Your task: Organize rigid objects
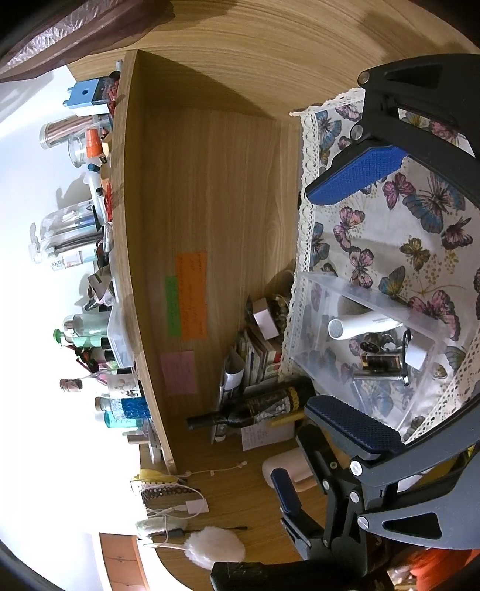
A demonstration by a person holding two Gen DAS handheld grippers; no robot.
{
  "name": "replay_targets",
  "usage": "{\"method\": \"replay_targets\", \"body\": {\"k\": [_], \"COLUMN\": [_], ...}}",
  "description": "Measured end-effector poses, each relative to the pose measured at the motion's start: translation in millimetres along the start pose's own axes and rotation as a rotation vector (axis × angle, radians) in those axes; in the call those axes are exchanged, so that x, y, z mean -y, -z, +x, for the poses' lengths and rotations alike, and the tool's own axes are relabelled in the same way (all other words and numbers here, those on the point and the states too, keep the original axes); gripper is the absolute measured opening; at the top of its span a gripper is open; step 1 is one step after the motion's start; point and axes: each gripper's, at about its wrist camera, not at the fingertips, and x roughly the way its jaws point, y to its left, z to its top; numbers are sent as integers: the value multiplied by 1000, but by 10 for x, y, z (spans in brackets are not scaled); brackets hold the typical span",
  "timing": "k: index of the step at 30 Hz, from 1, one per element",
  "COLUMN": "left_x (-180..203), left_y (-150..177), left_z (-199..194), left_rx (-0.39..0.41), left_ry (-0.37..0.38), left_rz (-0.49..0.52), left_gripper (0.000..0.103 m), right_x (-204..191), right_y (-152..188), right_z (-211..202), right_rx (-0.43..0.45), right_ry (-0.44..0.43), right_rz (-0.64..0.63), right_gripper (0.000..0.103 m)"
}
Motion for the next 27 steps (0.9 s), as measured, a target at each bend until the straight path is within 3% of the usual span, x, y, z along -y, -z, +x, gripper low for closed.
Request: {"method": "replay_targets", "body": {"k": [27], "left_x": [-51], "left_y": [17], "left_z": [63], "left_rx": [-27], "left_ry": [32], "left_rz": [-16], "left_gripper": [102], "right_x": [-22], "right_y": [3], "right_z": [6], "right_rx": [8], "right_ry": [20], "right_rz": [-11], "right_gripper": [103]}}
